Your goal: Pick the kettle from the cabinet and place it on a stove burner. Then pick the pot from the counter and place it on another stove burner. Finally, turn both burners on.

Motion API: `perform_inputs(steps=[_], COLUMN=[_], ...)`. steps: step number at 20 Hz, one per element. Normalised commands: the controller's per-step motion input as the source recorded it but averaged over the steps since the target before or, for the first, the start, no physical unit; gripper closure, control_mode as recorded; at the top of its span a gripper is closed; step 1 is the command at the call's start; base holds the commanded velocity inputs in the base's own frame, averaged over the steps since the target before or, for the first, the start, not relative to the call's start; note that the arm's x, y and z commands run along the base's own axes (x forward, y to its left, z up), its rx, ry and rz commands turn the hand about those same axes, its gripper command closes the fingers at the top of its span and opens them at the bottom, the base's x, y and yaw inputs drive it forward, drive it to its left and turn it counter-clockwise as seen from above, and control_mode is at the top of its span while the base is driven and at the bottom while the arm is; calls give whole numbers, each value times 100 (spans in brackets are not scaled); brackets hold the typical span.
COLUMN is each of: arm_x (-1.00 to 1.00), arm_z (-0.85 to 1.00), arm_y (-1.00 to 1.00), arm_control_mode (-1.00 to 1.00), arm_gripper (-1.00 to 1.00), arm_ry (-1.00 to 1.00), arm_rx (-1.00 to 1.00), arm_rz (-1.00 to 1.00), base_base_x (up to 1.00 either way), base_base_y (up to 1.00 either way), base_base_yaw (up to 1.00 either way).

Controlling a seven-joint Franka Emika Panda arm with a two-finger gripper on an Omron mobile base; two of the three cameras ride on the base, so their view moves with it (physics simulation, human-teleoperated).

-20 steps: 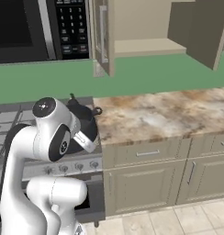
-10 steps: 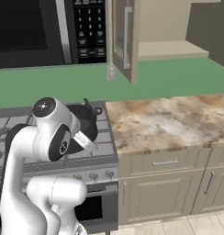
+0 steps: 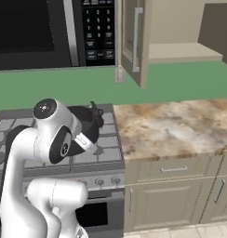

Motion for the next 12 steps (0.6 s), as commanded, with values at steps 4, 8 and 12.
perform_inputs(steps=[4,8,12], arm_x=[0,0,0], arm_z=[0,0,0], arm_y=[0,0,0], arm_control_mode=[100,100,100], arm_gripper=[100,100,100], arm_ry=[0,0,0], arm_rx=[0,0,0], arm_rz=[0,0,0], base_base_x=[12,7,0], base_base_y=[35,35,26], base_base_yaw=[5,3,2])
